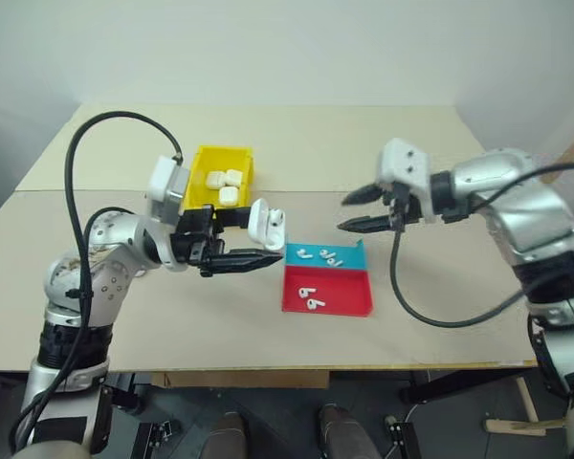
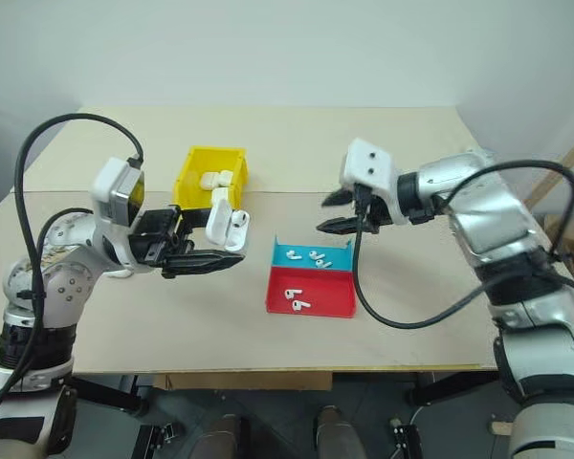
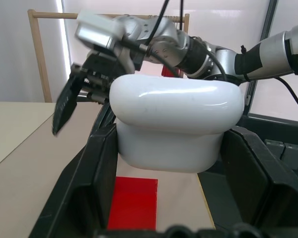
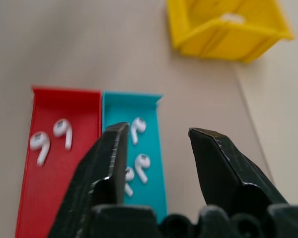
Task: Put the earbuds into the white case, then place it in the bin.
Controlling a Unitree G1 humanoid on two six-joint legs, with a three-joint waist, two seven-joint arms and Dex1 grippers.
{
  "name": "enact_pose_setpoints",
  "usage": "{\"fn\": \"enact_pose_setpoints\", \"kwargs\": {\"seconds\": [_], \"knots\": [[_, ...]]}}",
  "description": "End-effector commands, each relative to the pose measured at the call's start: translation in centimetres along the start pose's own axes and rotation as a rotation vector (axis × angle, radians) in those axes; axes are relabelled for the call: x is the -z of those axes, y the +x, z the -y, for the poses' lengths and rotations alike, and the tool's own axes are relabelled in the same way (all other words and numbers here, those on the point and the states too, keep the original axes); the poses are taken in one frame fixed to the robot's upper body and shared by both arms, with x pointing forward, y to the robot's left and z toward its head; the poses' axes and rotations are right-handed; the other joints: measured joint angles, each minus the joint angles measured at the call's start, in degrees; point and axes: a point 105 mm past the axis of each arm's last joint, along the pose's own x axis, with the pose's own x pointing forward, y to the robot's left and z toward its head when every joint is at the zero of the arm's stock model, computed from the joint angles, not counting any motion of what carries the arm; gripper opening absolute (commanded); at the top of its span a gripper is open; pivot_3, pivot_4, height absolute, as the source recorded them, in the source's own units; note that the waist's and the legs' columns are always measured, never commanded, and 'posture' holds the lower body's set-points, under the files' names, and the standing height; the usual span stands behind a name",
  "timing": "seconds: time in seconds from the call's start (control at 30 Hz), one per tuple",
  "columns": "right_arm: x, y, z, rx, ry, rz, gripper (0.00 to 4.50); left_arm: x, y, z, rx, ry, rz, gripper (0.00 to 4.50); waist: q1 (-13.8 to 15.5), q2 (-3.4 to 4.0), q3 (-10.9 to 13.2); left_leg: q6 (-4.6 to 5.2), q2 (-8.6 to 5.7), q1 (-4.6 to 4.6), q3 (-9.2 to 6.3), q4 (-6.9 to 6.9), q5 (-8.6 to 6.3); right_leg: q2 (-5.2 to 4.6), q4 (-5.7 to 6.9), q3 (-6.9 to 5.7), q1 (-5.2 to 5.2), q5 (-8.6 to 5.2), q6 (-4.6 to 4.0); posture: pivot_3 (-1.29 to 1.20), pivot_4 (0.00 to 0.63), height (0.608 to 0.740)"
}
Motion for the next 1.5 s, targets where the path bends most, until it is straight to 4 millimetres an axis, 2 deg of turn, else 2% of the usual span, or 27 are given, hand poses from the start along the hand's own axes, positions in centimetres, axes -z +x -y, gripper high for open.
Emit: {"fn": "enact_pose_setpoints", "kwargs": {"seconds": [0.03, 0.23, 0.33, 0.53, 0.7, 0.87, 1.43, 1.5], "knots": [[0.4, 0.7, 0.9, -0.084, -0.128, -0.102, 2.42, -1.3, 0.2, 0.7, 0.01, 0.07, 0.027, 2.82, 0.0, 0.01, 0.0, 0.0, 0.0, -0.01, -0.04, -0.01, 0.0, 0.0, 0.0, -0.03, 0.0, 0.0, -0.01, 0.0, 0.15, 0.74], [2.6, 3.7, 1.2, -0.165, -0.221, -0.248, 2.42, -1.4, 0.1, 0.8, 0.0, 0.08, 0.026, 2.82, 0.1, 0.02, 0.0, -0.01, -0.01, -0.02, -0.05, 0.01, 0.0, -0.04, 0.04, -0.05, 0.02, 0.01, -0.02, 0.0, 0.15, 0.74], [3.3, 5.1, 1.7, -0.139, -0.258, -0.305, 2.42, -1.5, 0.0, 0.9, -0.003, 0.083, 0.021, 2.82, 0.0, 0.04, 0.0, -0.02, -0.01, -0.01, -0.05, 0.02, 0.01, -0.04, 0.07, -0.05, 0.01, 0.01, -0.03, 0.0, 0.15, 0.74], [2.9, 6.7, 2.0, -0.113, -0.258, -0.297, 2.42, -1.5, -0.1, 1.1, -0.007, 0.083, 0.019, 2.82, -0.1, 0.05, 0.0, -0.02, -0.01, 0.04, -0.06, 0.0, 0.01, -0.03, 0.11, -0.04, 0.0, 0.02, -0.04, 0.0, 0.15, 0.74], [3.4, 7.2, 1.7, -0.128, -0.247, -0.312, 2.42, -1.4, 0.0, 1.3, -0.009, 0.082, 0.018, 2.82, -0.1, 0.07, 0.0, -0.02, -0.01, 0.04, -0.07, 0.0, 0.01, -0.03, 0.13, -0.04, 0.02, 0.02, -0.04, 0.0, 0.15, 0.74], [4.8, 7.3, 1.4, -0.129, -0.262, -0.371, 2.42, -1.4, 0.0, 1.3, -0.018, 0.089, 0.013, 2.82, -0.1, 0.07, 0.0, -0.02, -0.02, 0.05, -0.08, 0.0, 0.01, -0.04, 0.13, -0.05, 0.03, 0.02, -0.04, 0.0, 0.15, 0.74], [5.5, 8.2, 0.6, -0.155, -0.213, -0.37, 2.42, -1.1, -0.2, 1.6, -0.043, 0.078, 0.003, 2.82, -0.2, 0.07, 0.0, -0.02, -0.02, 0.13, -0.08, 0.0, 0.01, -0.03, 0.16, -0.04, 0.08, 0.02, -0.04, 0.0, 0.15, 0.74], [5.7, 8.2, 0.4, -0.162, -0.213, -0.375, 2.02, -1.1, -0.2, 1.6, -0.046, 0.08, -0.001, 2.82, -0.2, 0.07, 0.0, -0.02, -0.02, 0.15, -0.08, 0.0, 0.01, -0.03, 0.16, -0.03, 0.09, 0.02, -0.04, 0.0, 0.15, 0.74]]}}
